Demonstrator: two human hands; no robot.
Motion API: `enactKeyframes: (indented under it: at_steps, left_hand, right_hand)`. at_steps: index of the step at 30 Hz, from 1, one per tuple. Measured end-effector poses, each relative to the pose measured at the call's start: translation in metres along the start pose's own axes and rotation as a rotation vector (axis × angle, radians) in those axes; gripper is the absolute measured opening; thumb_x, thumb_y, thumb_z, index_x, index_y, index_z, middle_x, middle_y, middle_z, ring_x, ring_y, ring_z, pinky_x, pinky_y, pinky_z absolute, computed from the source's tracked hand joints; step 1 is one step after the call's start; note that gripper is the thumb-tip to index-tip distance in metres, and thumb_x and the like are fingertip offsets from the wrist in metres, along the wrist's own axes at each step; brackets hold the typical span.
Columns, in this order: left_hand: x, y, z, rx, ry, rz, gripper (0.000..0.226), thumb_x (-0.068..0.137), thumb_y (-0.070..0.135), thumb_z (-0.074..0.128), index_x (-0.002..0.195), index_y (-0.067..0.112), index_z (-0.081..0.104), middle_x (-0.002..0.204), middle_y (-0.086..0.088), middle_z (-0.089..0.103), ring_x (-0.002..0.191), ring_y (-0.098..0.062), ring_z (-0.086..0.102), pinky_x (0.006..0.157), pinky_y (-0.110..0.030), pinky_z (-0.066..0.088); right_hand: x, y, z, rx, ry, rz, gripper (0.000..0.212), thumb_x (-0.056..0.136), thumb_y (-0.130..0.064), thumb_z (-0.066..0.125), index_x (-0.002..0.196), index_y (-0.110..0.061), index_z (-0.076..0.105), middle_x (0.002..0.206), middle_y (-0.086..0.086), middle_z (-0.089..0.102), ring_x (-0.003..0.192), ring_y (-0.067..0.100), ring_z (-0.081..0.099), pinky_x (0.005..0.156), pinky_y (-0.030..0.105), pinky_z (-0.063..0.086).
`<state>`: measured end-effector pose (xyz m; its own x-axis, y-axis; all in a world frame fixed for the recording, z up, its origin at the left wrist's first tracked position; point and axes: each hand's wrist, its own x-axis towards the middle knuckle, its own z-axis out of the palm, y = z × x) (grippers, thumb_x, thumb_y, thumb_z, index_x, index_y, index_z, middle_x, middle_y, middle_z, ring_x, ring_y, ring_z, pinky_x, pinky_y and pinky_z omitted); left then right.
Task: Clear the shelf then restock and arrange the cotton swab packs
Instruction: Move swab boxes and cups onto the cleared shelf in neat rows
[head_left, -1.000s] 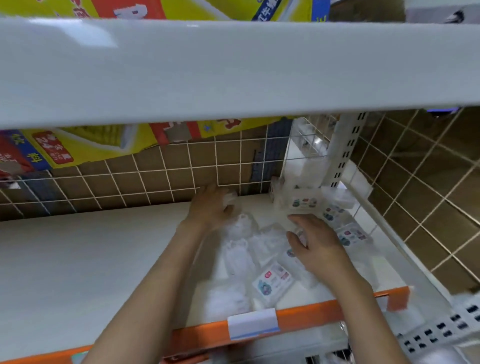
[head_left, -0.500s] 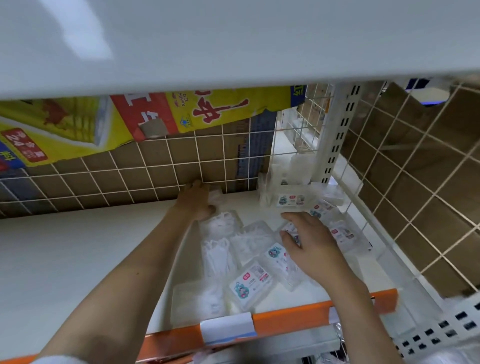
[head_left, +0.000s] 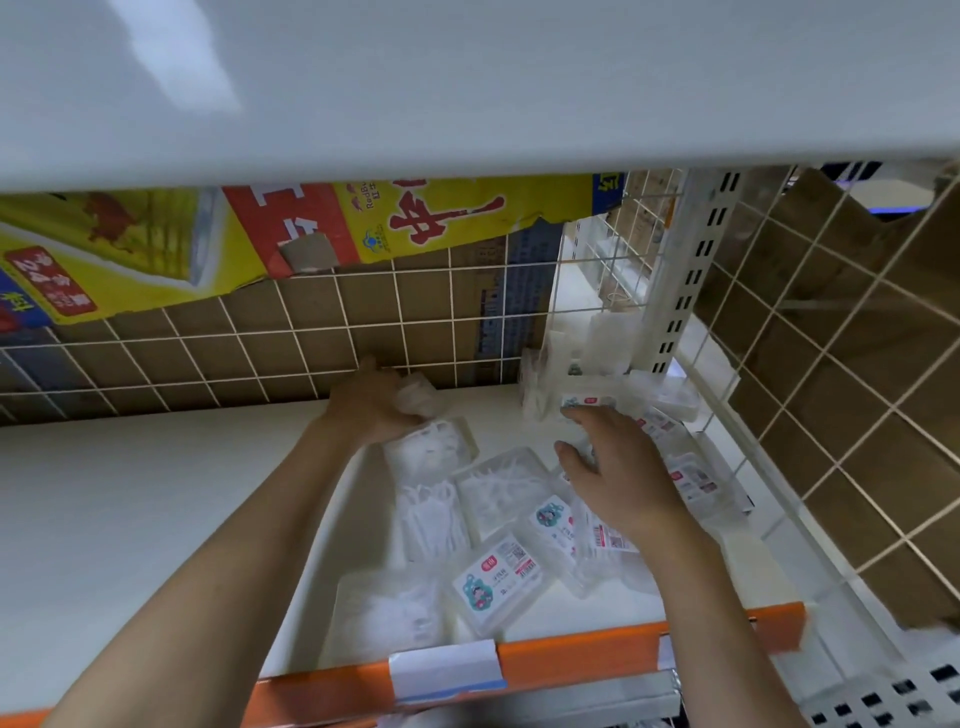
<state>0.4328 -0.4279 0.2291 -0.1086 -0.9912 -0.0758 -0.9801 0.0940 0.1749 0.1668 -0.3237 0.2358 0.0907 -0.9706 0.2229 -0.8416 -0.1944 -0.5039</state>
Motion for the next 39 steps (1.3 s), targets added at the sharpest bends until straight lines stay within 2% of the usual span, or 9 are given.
enactKeyframes:
  at_steps: [4,7,12,18,22,27,30,34,39]
  left_hand:
    - [-0.03,-0.001,-0.013,-0.194,0.206,-0.069,0.07,0.073,0.052,0.071,0.13,0.017,0.047,0.127,-0.007,0.048,0.113,-0.029,0.051,0.089,-0.037,0.043]
    - [-0.054,0.004,-0.011,-0.253,0.298,-0.077,0.068,0.076,0.049,0.071,0.132,0.019,0.046,0.129,-0.005,0.049,0.116,-0.028,0.05,0.091,-0.036,0.04]
    - [-0.082,0.009,0.004,-0.431,0.315,-0.017,0.078,0.06,0.069,0.056,0.123,0.022,0.055,0.113,-0.001,0.058,0.106,-0.023,0.053,0.086,-0.039,0.045]
    - [-0.1,0.028,0.006,-0.538,0.366,0.025,0.085,0.057,0.068,0.051,0.127,0.02,0.055,0.117,0.0,0.056,0.105,-0.019,0.053,0.089,-0.033,0.044]
    - [-0.104,0.036,0.006,-0.559,0.382,0.029,0.075,0.064,0.057,0.063,0.128,0.018,0.054,0.118,-0.002,0.056,0.105,-0.022,0.055,0.09,-0.035,0.045]
    - [-0.104,0.045,0.012,-0.543,0.364,0.022,0.071,0.074,0.04,0.077,0.132,0.011,0.05,0.127,-0.006,0.053,0.113,-0.026,0.053,0.095,-0.04,0.044]
    - [-0.107,0.048,0.014,-0.561,0.37,0.023,0.069,0.073,0.04,0.078,0.131,0.013,0.051,0.126,-0.004,0.053,0.111,-0.024,0.054,0.094,-0.036,0.044]
    - [-0.118,0.041,0.019,-0.639,0.378,-0.027,0.068,0.071,0.039,0.079,0.129,0.015,0.051,0.126,-0.001,0.054,0.108,-0.019,0.052,0.088,-0.028,0.042]
    - [-0.14,0.017,0.021,-0.667,0.431,-0.11,0.066,0.071,0.035,0.079,0.125,0.014,0.047,0.117,0.002,0.055,0.1,-0.014,0.049,0.08,-0.026,0.038]
  right_hand:
    - [0.029,0.009,-0.009,-0.001,0.082,0.033,0.044,0.09,-0.023,0.058,0.132,-0.015,0.049,0.13,0.01,0.053,0.115,0.026,0.051,0.097,0.037,0.042]
    - [0.059,0.016,-0.017,-0.031,0.138,0.117,0.049,0.087,-0.018,0.061,0.134,-0.013,0.046,0.136,0.013,0.046,0.123,0.03,0.044,0.102,0.039,0.037]
    - [0.099,0.02,-0.021,-0.113,0.218,0.12,0.057,0.081,-0.01,0.066,0.134,-0.008,0.046,0.139,0.015,0.041,0.13,0.03,0.032,0.106,0.037,0.029]
    - [0.11,0.031,-0.018,-0.311,0.173,0.105,0.063,0.079,-0.008,0.065,0.137,-0.009,0.041,0.141,0.013,0.04,0.13,0.031,0.034,0.109,0.039,0.027]
    - [0.105,0.033,-0.013,-0.42,0.265,0.118,0.058,0.079,-0.006,0.063,0.134,-0.009,0.043,0.136,0.015,0.041,0.123,0.032,0.037,0.104,0.039,0.032]
    - [0.093,0.032,-0.013,-0.506,0.343,0.119,0.038,0.085,-0.006,0.055,0.123,-0.008,0.057,0.125,0.014,0.049,0.116,0.031,0.04,0.097,0.037,0.032]
    - [0.082,0.021,-0.018,-0.41,0.43,0.052,0.035,0.083,-0.007,0.06,0.118,-0.009,0.061,0.116,0.013,0.054,0.11,0.032,0.046,0.093,0.038,0.035]
    - [0.05,-0.008,-0.02,-0.162,0.615,-0.165,0.034,0.072,0.004,0.065,0.106,-0.004,0.062,0.103,0.018,0.058,0.093,0.038,0.057,0.079,0.041,0.046]
    - [0.0,-0.045,0.007,0.207,0.675,-0.249,0.035,0.07,0.005,0.061,0.104,-0.001,0.057,0.106,0.015,0.057,0.099,0.021,0.051,0.085,0.022,0.039]
